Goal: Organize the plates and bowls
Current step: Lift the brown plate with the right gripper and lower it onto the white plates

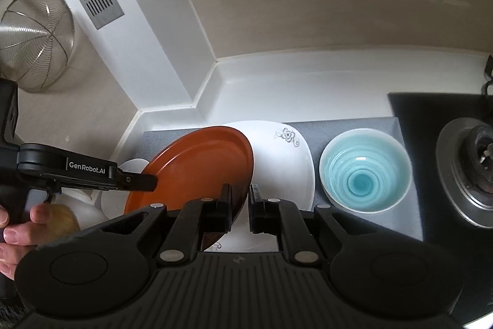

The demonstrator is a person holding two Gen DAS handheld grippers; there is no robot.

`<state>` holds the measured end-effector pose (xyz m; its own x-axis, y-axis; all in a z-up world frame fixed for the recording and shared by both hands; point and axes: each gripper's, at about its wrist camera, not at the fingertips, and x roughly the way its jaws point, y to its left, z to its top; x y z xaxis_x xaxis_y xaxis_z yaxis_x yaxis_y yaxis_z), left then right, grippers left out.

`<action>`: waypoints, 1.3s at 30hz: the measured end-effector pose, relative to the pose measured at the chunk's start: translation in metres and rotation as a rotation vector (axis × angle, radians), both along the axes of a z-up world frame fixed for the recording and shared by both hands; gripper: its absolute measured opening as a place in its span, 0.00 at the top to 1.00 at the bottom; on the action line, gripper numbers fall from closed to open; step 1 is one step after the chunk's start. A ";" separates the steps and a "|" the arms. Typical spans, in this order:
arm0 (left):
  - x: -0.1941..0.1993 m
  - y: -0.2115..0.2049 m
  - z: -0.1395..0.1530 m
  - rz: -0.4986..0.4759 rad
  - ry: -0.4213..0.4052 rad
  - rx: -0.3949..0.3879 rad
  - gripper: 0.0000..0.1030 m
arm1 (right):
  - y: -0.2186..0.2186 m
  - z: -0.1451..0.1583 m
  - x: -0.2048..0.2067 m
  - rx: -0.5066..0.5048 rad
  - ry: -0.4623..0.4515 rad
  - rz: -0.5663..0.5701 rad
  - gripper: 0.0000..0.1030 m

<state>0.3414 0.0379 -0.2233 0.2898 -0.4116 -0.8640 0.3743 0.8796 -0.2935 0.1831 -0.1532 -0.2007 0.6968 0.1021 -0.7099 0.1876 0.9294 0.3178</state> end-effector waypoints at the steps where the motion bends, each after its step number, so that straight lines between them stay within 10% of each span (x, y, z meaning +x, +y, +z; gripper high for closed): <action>1: 0.002 -0.002 -0.001 0.002 -0.003 0.012 0.87 | -0.001 -0.003 0.003 0.006 0.005 0.002 0.89; 39: 0.040 -0.060 -0.078 0.007 -0.091 0.190 0.92 | -0.032 -0.093 0.078 -0.039 0.163 0.038 0.88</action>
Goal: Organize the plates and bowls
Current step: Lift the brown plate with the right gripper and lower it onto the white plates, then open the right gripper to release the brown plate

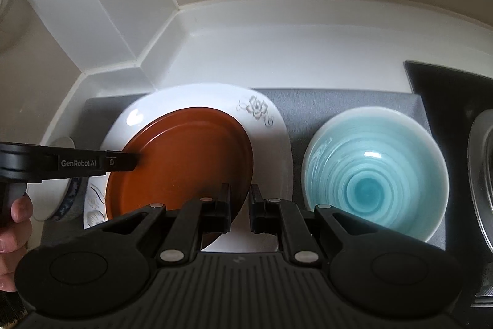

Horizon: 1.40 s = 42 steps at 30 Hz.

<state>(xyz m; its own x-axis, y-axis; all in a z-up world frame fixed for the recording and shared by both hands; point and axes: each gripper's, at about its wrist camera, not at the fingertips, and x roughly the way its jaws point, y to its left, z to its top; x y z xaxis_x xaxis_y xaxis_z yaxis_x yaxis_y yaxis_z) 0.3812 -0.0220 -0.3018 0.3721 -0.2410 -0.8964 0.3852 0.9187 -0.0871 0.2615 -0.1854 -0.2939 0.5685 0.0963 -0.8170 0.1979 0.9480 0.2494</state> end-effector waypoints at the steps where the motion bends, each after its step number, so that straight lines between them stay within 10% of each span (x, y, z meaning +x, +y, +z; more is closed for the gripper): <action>1: 0.000 0.000 0.000 -0.003 -0.006 -0.008 0.92 | 0.000 -0.003 0.000 -0.011 0.009 -0.002 0.88; 18: -0.010 -0.001 -0.003 -0.027 0.025 -0.034 0.91 | -0.009 -0.003 -0.007 0.011 0.000 -0.030 0.86; 21: -0.016 0.002 0.001 -0.032 0.032 -0.056 0.76 | -0.008 0.000 -0.012 0.013 -0.004 -0.037 0.85; 23: -0.022 0.003 0.006 -0.041 0.016 -0.059 0.52 | -0.007 0.004 -0.017 0.018 -0.014 -0.037 0.68; 29: -0.043 0.018 0.032 -0.045 -0.020 -0.106 0.35 | 0.006 0.023 -0.033 0.010 -0.050 -0.012 0.45; 42: -0.075 0.096 0.066 0.001 -0.079 -0.120 0.28 | 0.067 0.050 -0.067 -0.008 -0.094 0.116 0.25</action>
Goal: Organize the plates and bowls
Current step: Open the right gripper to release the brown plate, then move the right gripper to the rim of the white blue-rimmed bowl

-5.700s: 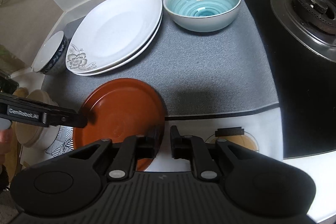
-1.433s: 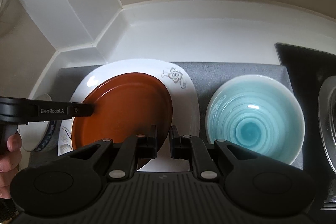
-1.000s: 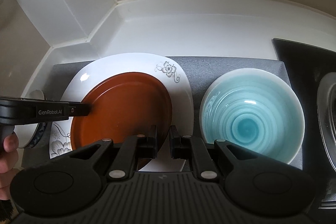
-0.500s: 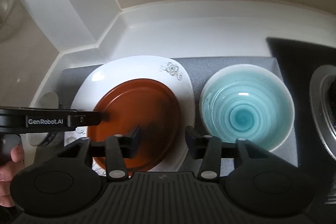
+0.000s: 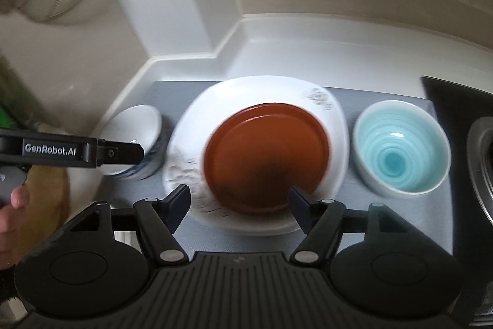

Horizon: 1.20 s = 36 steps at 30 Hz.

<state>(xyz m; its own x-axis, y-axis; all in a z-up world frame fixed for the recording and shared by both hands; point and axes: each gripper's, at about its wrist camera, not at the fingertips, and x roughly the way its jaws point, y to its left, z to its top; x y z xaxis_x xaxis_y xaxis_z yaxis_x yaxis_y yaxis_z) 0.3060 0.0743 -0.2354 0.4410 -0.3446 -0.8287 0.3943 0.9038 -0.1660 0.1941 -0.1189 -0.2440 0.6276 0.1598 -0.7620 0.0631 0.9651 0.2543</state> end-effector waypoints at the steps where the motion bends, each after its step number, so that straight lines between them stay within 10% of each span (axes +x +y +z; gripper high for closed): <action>1: -0.002 0.009 0.001 0.017 -0.002 0.005 0.26 | 0.005 0.002 -0.002 -0.002 -0.003 0.007 0.22; 26: 0.038 0.132 -0.023 0.282 0.087 -0.172 0.30 | 0.078 0.028 0.042 -0.053 -0.056 0.092 0.24; 36: 0.046 0.128 -0.035 0.234 0.095 -0.191 0.58 | 0.092 0.044 0.074 -0.032 -0.126 0.109 0.33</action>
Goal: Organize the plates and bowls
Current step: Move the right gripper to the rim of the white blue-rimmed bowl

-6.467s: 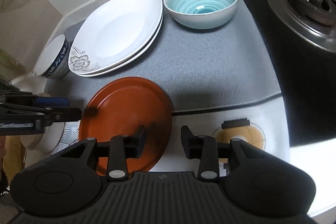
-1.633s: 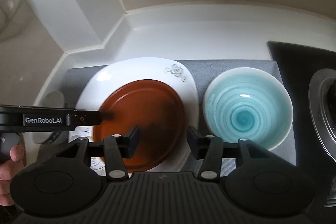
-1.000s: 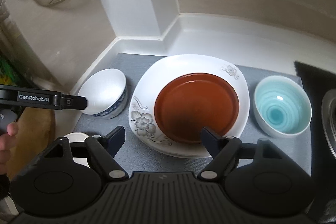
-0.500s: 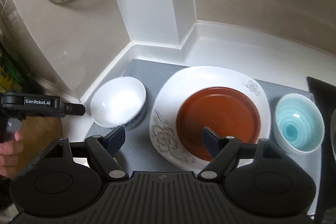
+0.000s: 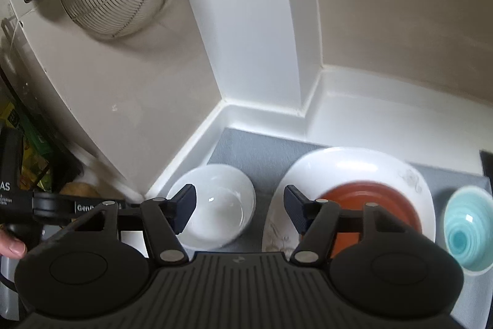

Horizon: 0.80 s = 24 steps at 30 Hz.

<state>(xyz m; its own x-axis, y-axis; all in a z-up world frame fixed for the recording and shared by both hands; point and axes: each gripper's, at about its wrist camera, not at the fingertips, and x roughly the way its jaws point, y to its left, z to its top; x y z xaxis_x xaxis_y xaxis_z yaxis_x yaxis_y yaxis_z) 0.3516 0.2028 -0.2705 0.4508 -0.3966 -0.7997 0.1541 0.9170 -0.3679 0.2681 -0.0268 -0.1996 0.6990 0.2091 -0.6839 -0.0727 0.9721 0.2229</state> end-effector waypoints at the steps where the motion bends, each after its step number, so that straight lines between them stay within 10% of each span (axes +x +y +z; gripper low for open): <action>1: 0.001 0.000 -0.002 -0.003 0.000 -0.001 0.60 | 0.002 0.001 0.004 -0.017 0.003 0.009 0.33; 8: 0.010 -0.008 -0.017 -0.035 0.018 -0.030 0.85 | 0.017 -0.028 0.035 -0.091 0.097 0.069 0.69; 24: 0.004 -0.010 -0.020 -0.051 0.019 0.006 0.86 | 0.032 -0.079 0.049 -0.105 0.212 0.112 0.81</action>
<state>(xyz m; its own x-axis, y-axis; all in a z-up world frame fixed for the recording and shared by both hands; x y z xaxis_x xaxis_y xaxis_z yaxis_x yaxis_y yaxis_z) 0.3559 0.1931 -0.2901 0.4154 -0.4136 -0.8102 0.1935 0.9105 -0.3656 0.3173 0.0050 -0.2790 0.5146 0.1971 -0.8345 -0.1437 0.9793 0.1427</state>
